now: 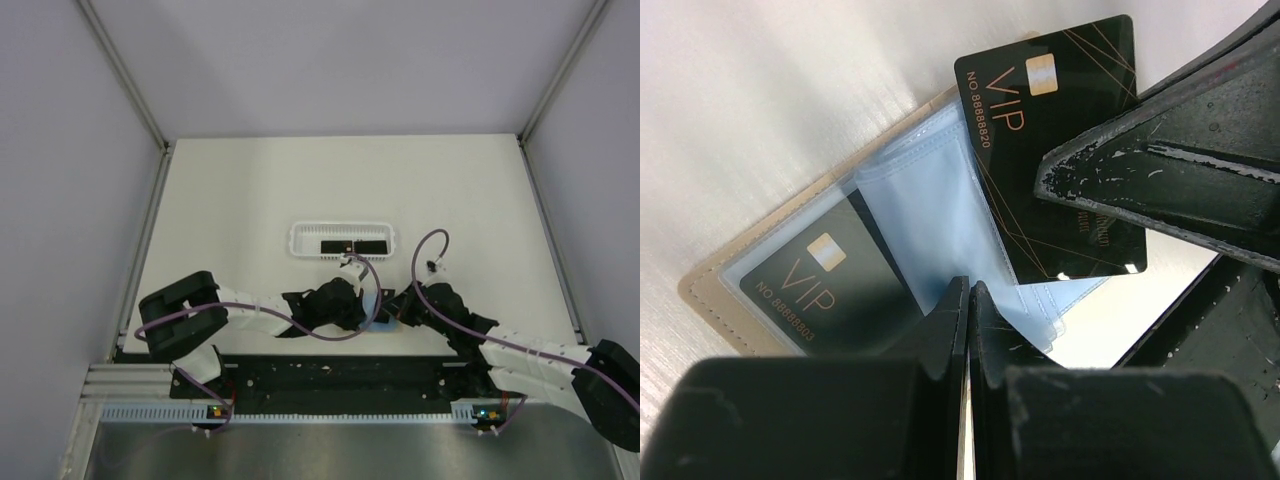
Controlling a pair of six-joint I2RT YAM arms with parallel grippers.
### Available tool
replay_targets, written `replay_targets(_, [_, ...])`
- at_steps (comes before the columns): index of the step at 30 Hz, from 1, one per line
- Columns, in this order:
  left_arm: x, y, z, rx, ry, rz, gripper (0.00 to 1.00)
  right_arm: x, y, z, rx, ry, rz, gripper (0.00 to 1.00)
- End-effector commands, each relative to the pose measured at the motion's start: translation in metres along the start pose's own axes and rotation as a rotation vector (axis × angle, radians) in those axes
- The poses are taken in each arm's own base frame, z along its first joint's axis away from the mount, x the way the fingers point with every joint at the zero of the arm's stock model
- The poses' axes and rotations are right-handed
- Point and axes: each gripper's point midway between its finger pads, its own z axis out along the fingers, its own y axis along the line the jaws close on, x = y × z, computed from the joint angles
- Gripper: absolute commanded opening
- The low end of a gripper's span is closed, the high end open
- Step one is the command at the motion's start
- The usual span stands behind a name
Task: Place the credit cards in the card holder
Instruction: Insert the credit card into the card holder.
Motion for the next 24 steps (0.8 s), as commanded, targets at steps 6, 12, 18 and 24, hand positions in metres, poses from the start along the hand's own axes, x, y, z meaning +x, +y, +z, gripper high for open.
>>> replay_targets(6, [-0.023, -0.010, -0.007, 0.016, -0.054, 0.005, 0.00, -0.003, 0.004, 0.006, -0.027, -0.017, 0.022, 0.00])
replay_targets(12, [-0.039, -0.021, -0.016, 0.046, -0.092, 0.007, 0.00, -0.002, 0.000, 0.007, -0.012, -0.018, 0.034, 0.00])
replay_targets(18, [-0.059, -0.032, -0.032, 0.074, -0.145, 0.009, 0.00, -0.001, -0.001, 0.007, -0.011, -0.017, 0.037, 0.00])
replay_targets(24, [-0.067, -0.022, -0.051, 0.040, -0.200, -0.008, 0.00, -0.003, 0.006, 0.006, -0.034, -0.014, 0.024, 0.00])
